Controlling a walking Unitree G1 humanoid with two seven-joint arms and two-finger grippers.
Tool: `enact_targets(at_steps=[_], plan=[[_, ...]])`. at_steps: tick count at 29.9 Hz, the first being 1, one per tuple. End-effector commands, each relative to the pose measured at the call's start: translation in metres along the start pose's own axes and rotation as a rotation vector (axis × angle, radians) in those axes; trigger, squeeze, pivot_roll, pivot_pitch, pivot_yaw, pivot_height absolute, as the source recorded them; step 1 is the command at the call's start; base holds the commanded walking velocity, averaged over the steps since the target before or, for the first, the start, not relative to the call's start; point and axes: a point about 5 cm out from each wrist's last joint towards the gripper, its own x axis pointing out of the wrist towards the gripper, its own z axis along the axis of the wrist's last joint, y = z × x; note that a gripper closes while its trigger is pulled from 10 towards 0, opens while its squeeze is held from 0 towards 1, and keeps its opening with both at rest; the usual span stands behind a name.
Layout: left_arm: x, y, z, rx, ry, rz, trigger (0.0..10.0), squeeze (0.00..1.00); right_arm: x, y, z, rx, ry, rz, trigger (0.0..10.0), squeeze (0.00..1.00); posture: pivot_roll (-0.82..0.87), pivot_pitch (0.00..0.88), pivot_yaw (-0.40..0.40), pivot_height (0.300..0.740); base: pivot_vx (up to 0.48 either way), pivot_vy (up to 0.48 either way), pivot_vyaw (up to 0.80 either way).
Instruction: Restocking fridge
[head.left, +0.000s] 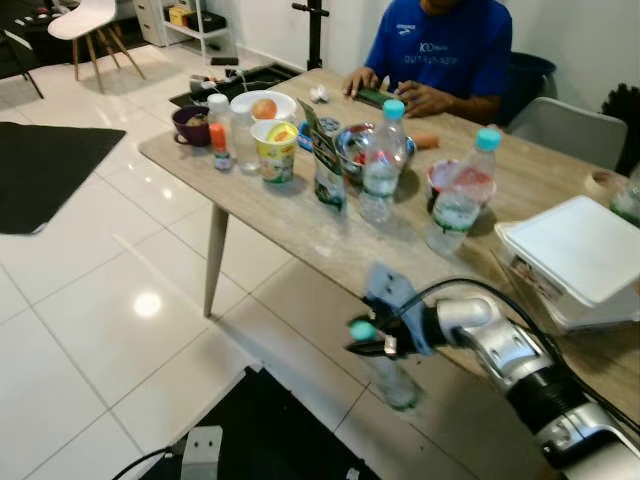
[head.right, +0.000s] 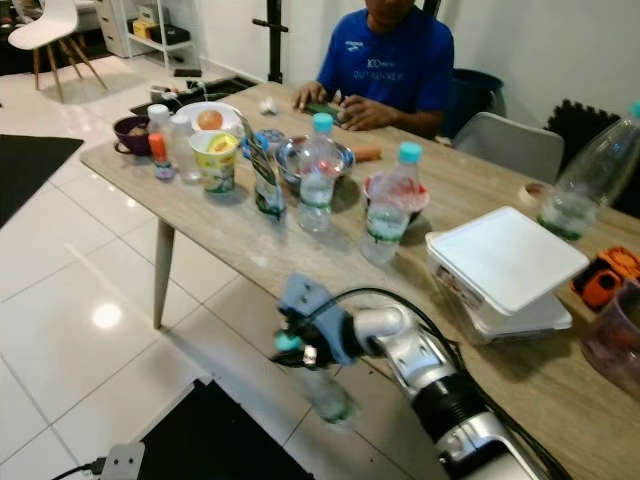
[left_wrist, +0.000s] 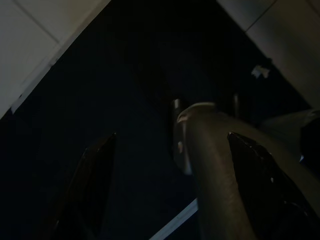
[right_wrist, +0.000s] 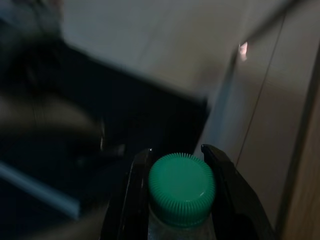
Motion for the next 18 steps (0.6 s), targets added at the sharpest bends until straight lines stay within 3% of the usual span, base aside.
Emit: enact_targets(at_steps=[1,6,7,12,14,17,18], plan=[[0.0,-0.002,-0.004,0.001,0.019,-0.006,10.0,0.0,-0.001,0.005,-0.015,0.045,0.032,0.028,10.0,0.0,-0.01,0.025,-0.065,0.74,0.0,0.0,0.0],[0.0,-0.002,-0.005,0.0,0.021,-0.005,10.0,0.0,-0.006,0.013,-0.039,0.108,0.069,0.058,10.0,0.0,-0.01,0.028,-0.065,0.74,0.0,0.0,0.0],[0.0,-0.002,-0.005,-0.001,0.023,-0.005,10.0,0.0,-0.01,0.018,-0.053,0.141,0.1,0.069,10.0,0.0,-0.01,0.029,-0.064,0.74,0.0,0.0,0.0],[-0.001,-0.002,-0.006,-0.002,0.025,-0.005,10.0,0.0,-0.013,0.027,-0.071,0.196,0.126,0.096,10.0,0.0,-0.01,0.032,-0.065,0.74,0.0,0.0,0.0],[-0.001,-0.002,-0.006,-0.002,0.026,-0.004,10.0,0.0,-0.015,0.034,-0.069,0.244,0.029,0.157,10.0,0.0,-0.01,0.032,-0.065,0.74,0.0,0.0,0.0],[-0.001,-0.002,-0.007,-0.002,0.027,-0.004,10.0,0.0,-0.016,0.034,-0.065,0.248,-0.008,0.172,10.0,0.0,-0.01,0.032,-0.065,0.74,0.0,0.0,0.0],[-0.001,-0.002,-0.007,-0.002,0.027,-0.003,10.0,0.0,-0.017,0.033,-0.052,0.256,-0.111,0.186,10.0,0.0,-0.01,0.032,-0.065,0.74,0.0,0.0,0.0]])
